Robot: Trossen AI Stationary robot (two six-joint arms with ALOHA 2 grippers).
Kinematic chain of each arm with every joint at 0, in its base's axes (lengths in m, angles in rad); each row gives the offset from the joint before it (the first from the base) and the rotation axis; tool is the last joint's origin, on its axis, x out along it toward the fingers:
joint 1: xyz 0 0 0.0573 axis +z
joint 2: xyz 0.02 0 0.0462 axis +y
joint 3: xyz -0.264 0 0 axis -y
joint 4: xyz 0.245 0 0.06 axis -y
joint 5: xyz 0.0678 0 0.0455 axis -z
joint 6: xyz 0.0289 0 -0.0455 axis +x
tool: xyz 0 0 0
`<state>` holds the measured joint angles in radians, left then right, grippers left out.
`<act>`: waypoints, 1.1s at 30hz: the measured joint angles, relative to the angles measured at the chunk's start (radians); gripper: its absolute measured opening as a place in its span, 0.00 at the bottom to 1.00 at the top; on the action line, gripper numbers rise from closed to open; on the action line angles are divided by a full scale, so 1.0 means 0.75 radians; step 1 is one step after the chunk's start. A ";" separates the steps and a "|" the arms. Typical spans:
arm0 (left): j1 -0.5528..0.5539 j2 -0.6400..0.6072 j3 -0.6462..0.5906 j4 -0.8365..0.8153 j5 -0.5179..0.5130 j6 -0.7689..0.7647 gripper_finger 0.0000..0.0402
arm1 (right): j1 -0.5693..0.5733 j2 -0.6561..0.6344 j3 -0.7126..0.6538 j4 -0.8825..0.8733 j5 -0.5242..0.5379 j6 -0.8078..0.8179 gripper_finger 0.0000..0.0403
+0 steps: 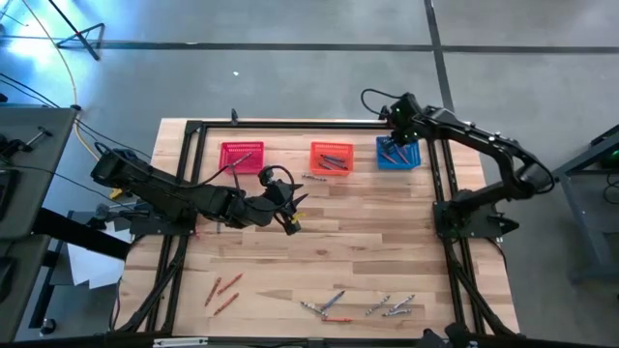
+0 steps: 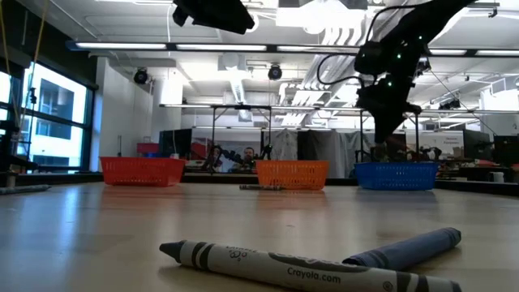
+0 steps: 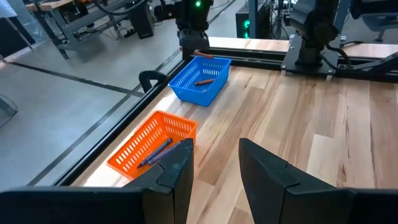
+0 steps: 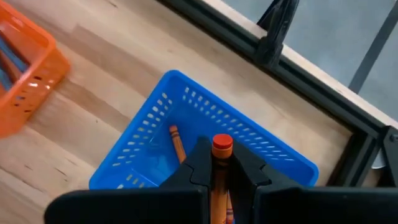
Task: Sort crayons
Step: Put the orange crayon into the blue bin, then put the gray crayon into the red bin
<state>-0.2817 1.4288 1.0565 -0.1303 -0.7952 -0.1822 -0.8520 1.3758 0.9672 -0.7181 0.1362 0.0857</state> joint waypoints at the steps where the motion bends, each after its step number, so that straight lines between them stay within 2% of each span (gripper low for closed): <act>1: 0.000 0.000 0.000 0.000 0.000 0.000 0.29 | 0.000 0.008 0.000 0.000 0.001 0.000 0.04; 10: 0.000 0.000 -0.001 -0.007 0.000 -0.001 0.29 | 0.001 0.070 0.000 -0.013 -0.080 -0.002 0.06; 22: 0.000 0.000 0.000 -0.007 0.007 -0.002 0.29 | 0.001 0.070 0.000 -0.035 -0.082 -0.020 0.09; 33: 0.000 0.000 0.000 -0.008 0.010 -0.005 0.29 | 0.002 0.070 0.000 -0.039 -0.082 -0.020 0.20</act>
<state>-0.2817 1.4288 1.0565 -0.1361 -0.7876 -0.1858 -0.8509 1.4281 0.9672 -0.7475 0.0750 0.0704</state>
